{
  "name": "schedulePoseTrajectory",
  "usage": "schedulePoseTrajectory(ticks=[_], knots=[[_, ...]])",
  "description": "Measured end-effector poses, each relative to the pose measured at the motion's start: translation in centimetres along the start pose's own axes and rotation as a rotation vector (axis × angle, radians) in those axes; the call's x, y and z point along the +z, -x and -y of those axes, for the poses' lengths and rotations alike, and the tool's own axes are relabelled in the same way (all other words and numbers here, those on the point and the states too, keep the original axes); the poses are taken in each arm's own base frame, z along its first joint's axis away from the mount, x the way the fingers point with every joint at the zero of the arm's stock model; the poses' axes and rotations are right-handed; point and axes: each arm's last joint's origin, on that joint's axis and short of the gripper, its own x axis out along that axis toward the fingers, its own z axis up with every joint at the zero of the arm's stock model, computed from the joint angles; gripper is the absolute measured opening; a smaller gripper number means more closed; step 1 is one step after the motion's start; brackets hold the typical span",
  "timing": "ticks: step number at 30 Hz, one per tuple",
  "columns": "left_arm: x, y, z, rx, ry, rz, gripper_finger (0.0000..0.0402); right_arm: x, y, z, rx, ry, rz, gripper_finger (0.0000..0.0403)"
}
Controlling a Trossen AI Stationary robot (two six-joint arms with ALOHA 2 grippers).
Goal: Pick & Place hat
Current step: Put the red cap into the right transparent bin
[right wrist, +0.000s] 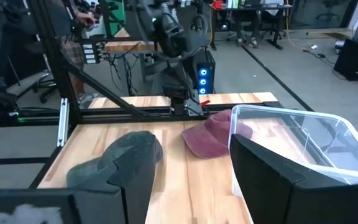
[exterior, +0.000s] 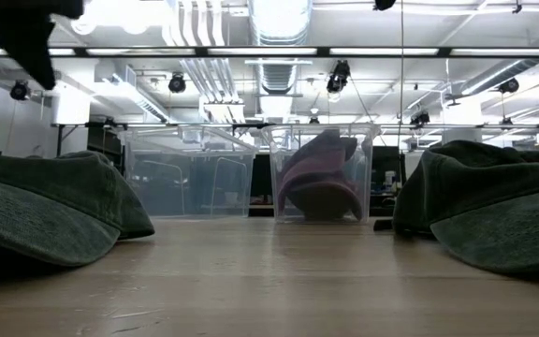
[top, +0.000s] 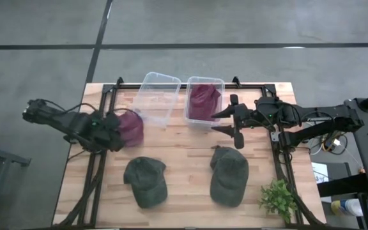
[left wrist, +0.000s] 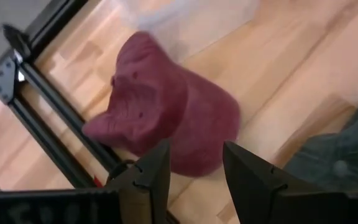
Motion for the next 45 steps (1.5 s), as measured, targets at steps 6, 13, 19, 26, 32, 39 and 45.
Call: schedulePoseTrajectory(ticks=[6,13,19,26,32,39,45], knots=[[-2.2,-1.7,-2.0,-0.07,0.056,0.033,0.014,0.0,0.0,0.0,0.001,0.0,0.001,0.0203],[-3.7,-4.9,-1.5,-0.119,0.067,0.09,0.014,0.0,0.0,0.0,0.0,0.0,0.001,0.0203],[-4.0,-6.6,-1.3,0.002,0.036,0.272,0.014,0.0,0.0,0.0,0.0,-0.008,0.002,0.0203],[-3.8,-6.5,-1.2,0.018,0.065,0.308,0.014,0.1,0.0,0.0,0.0,-0.009,0.003,0.0203],[-3.5,-6.1,-1.0,-0.035,0.141,0.297,0.014,0.1,0.0,0.0,0.001,-0.011,0.002,0.0203],[-3.2,-5.6,-0.9,-0.067,0.165,0.289,0.0165,0.1,0.0,0.0,0.0,-0.011,0.001,0.0203],[-3.4,-5.9,-0.7,-0.079,0.164,0.246,0.0236,0.1,0.0,0.0,0.0,-0.011,0.0,0.0203]])
